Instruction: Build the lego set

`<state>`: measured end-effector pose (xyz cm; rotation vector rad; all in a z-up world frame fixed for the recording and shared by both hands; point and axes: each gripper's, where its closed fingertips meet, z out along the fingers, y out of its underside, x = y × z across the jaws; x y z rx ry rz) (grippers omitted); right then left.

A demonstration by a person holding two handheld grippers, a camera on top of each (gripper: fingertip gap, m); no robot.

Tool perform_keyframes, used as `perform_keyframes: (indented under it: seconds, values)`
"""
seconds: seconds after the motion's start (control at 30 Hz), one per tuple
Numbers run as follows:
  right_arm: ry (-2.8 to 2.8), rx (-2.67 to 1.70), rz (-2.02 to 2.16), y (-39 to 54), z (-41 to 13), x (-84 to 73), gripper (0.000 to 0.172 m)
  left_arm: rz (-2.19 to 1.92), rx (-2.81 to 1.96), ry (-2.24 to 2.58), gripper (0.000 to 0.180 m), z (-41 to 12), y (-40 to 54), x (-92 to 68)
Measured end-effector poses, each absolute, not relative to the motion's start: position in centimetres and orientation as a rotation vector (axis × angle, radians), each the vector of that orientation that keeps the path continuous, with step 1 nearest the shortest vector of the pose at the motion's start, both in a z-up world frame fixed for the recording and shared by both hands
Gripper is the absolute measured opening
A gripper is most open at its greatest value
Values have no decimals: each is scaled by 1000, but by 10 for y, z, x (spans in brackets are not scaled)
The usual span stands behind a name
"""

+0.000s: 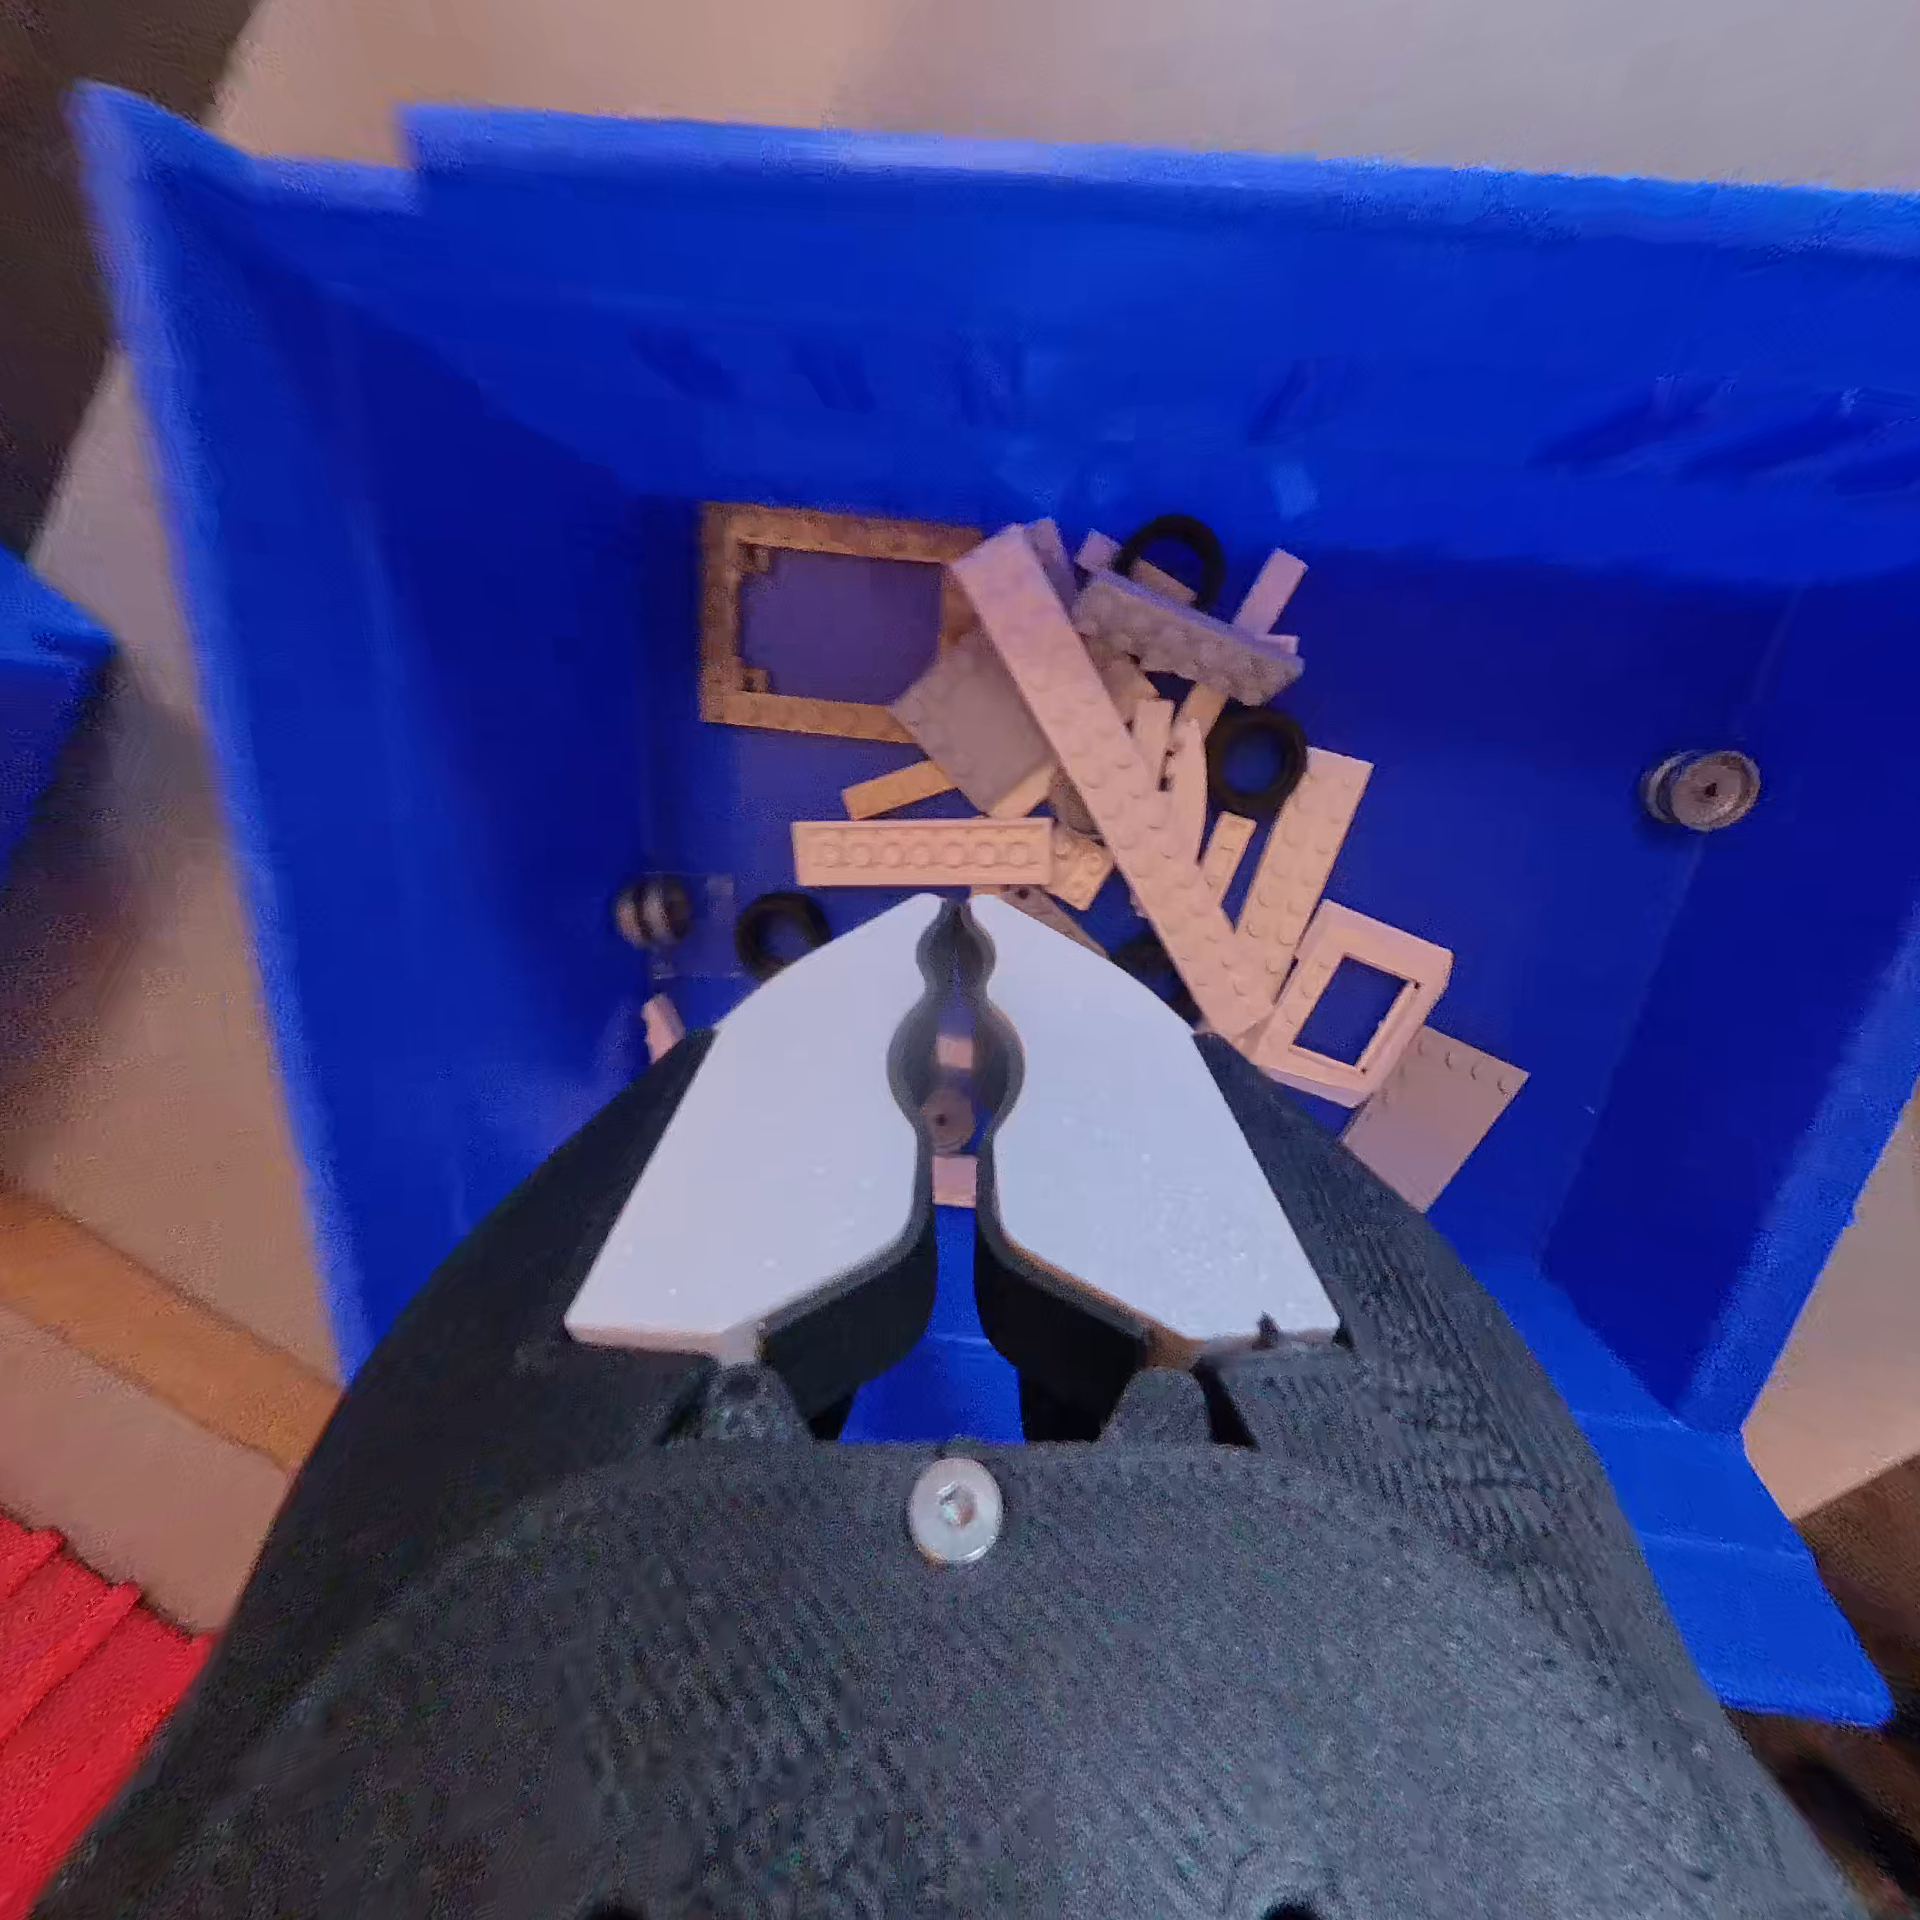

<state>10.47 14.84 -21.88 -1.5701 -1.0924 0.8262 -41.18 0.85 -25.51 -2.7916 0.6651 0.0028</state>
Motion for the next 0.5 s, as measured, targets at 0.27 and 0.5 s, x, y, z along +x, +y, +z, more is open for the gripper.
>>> perform_keyframes:
  seconds: [0.27,0.5]
  values:
    - [-1090,-1569,827,149,-219,105,32,39,-2861,689,22,-273,-10,-414]
    - [-1091,-1571,824,148,-218,105,32,-76,-3006,569,27,-315,-15,-403]
